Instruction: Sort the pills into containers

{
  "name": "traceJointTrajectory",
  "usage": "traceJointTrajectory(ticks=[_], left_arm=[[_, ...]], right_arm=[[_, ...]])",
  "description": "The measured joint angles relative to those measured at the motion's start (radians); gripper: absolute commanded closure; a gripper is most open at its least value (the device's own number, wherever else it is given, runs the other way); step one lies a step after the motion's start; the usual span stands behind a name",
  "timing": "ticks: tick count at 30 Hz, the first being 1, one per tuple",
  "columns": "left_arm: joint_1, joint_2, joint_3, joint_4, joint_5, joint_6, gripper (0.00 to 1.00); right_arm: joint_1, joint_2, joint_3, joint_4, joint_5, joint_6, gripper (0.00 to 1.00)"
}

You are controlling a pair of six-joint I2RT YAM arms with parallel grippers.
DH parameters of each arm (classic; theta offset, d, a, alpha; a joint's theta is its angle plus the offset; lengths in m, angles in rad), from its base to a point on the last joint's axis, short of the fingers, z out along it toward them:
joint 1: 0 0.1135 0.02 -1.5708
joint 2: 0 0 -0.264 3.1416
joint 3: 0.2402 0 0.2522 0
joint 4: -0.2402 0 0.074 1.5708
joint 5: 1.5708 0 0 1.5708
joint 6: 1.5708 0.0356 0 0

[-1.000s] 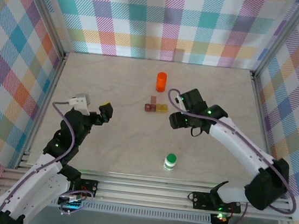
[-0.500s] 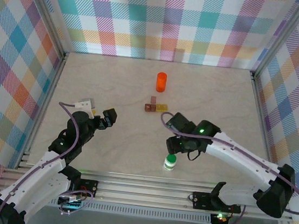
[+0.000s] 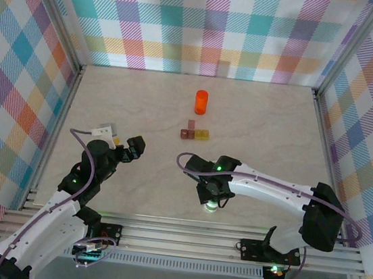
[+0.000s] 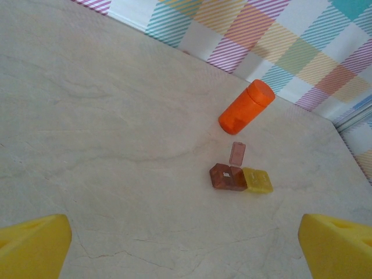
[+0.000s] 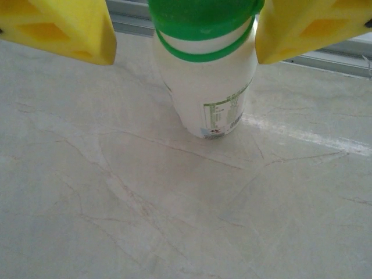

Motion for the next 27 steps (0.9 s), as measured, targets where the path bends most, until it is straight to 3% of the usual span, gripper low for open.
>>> traceJointTrajectory(ticks=[5, 9, 15, 19, 27], left_arm=[[0.000, -0.002, 0.000, -0.015, 0.000, 0.000, 0.00], [0.000, -0.002, 0.000, -0.017, -0.001, 0.000, 0.00], [0.000, -0.002, 0.000, -0.018, -0.004, 0.000, 0.00], [0.000, -0.002, 0.000, -0.018, -0.005, 0.000, 0.00], [0.000, 0.011, 0.000, -0.019, -0.038, 0.000, 0.00]], right_arm=[[0.000, 0.012, -0.054, 0.032, -0.055, 0.002, 0.38], [0.000, 0.049, -0.060, 0.058, -0.081, -0.018, 0.51], [-0.017, 0.071, -0.033, 0.093, -0.108, -0.162, 0.60], [-0.060, 0.128, 0.054, 0.111, -0.176, -0.415, 0.59], [-0.251, 0.245, 0.359, 0.091, -0.312, -1.238, 0.57]])
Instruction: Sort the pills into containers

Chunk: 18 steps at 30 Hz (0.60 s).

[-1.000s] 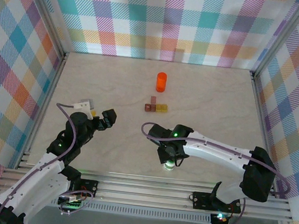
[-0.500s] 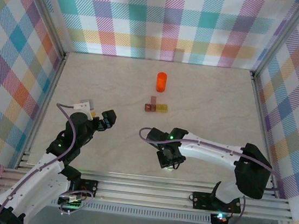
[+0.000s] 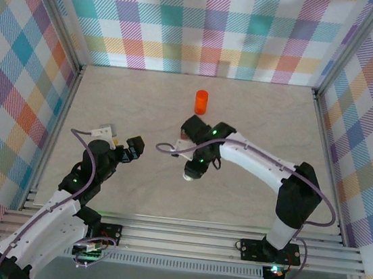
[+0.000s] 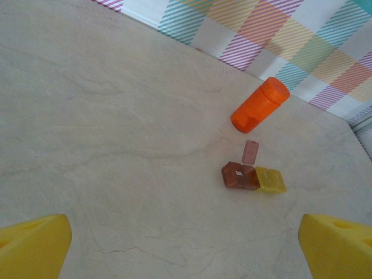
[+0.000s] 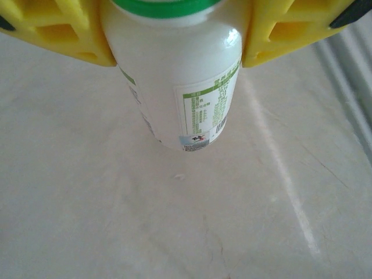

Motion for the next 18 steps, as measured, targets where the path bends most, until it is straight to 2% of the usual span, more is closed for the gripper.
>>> traceJointTrajectory(ticks=[3, 8, 16, 17, 18], left_arm=[[0.000, 0.000, 0.000, -0.002, -0.013, 0.000, 0.00], [0.000, 0.000, 0.000, -0.002, -0.034, 0.000, 0.00], [0.000, 0.000, -0.003, 0.000, -0.080, 0.000, 0.00], [0.000, 0.002, -0.003, 0.001, -0.081, 0.000, 0.00], [0.000, 0.006, -0.003, 0.002, -0.084, 0.000, 0.00]], right_arm=[[-0.075, 0.004, 0.006, 0.009, -0.031, -0.298, 0.56], [-0.114, 0.103, 0.093, -0.021, -0.029, -0.627, 0.54], [-0.130, 0.237, 0.130, -0.022, -0.026, -0.866, 0.48], [-0.134, 0.246, 0.135, -0.025, -0.026, -0.883, 0.45], [-0.137, 0.254, 0.145, -0.029, -0.027, -0.893, 0.37]])
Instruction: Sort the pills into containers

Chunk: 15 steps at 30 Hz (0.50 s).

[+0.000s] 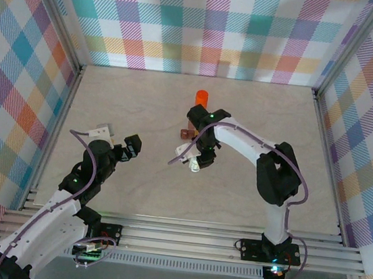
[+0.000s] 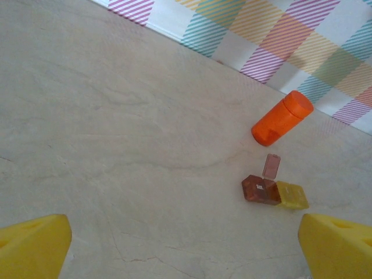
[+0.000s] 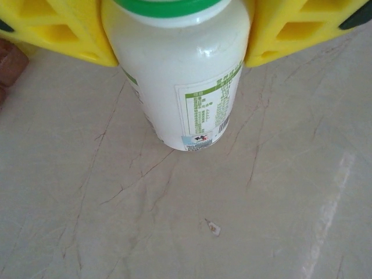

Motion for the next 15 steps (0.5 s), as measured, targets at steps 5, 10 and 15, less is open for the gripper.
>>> traceJointTrajectory(ticks=[5, 10, 15], left_arm=[[0.000, 0.028, 0.000, 0.004, -0.011, -0.001, 0.00], [0.000, 0.055, -0.001, 0.006, -0.023, -0.013, 0.00], [0.000, 0.048, -0.002, 0.005, -0.038, -0.032, 0.00]], right_arm=[[0.000, 0.042, 0.095, -0.027, -0.004, 0.007, 0.13], [0.000, 0.012, 0.118, -0.038, -0.007, 0.043, 0.01], [0.000, -0.163, 0.050, 0.039, 0.002, 0.199, 0.01]])
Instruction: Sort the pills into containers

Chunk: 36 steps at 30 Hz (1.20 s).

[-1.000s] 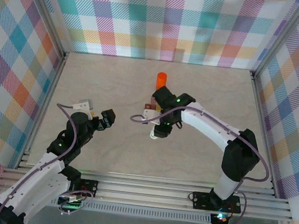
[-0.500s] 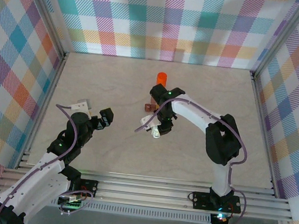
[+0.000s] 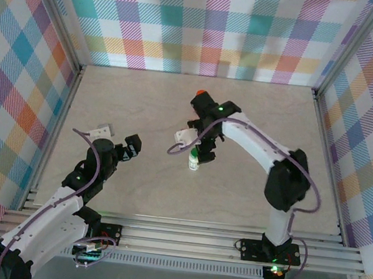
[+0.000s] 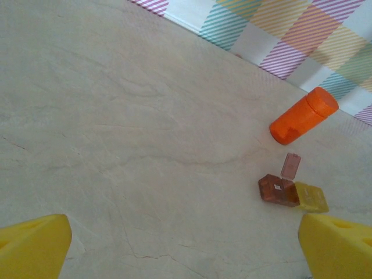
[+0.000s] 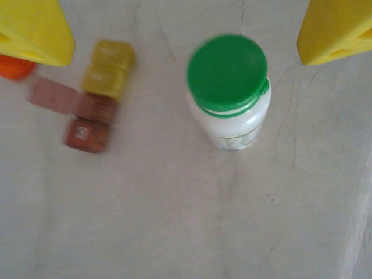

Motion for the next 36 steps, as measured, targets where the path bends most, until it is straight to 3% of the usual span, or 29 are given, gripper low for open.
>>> traceJointTrajectory(ticks=[4, 8, 14, 19, 25, 29, 33, 36], left_arm=[[0.000, -0.017, 0.000, -0.002, -0.011, -0.022, 0.00], [-0.001, -0.023, 0.000, -0.008, -0.024, -0.037, 0.00], [-0.001, -0.024, 0.005, -0.064, -0.028, -0.032, 0.00], [-0.001, -0.048, 0.021, -0.126, -0.028, -0.011, 0.00], [-0.001, -0.104, 0.011, -0.146, -0.024, -0.013, 0.00], [-0.001, -0.122, 0.011, -0.168, -0.008, -0.017, 0.00], [-0.001, -0.133, 0.011, -0.174, 0.002, -0.024, 0.00], [-0.002, -0.137, 0.011, -0.181, 0.003, -0.029, 0.00]], right_arm=[[0.001, -0.193, -0.048, 0.158, 0.145, 0.367, 0.01], [-0.017, -0.249, 0.024, 0.185, 0.298, 0.814, 0.01], [-0.018, -0.280, -0.114, 0.146, 0.310, 1.434, 0.01], [0.089, -0.197, -0.127, -0.008, 0.329, 1.838, 0.01], [0.160, 0.066, 0.137, -0.195, 0.340, 2.073, 0.01], [0.164, 0.128, 0.114, -0.212, 0.332, 2.109, 0.03], [0.162, 0.140, 0.073, -0.196, 0.322, 2.105, 0.17], [0.150, 0.154, 0.070, -0.166, 0.298, 2.098, 0.22]])
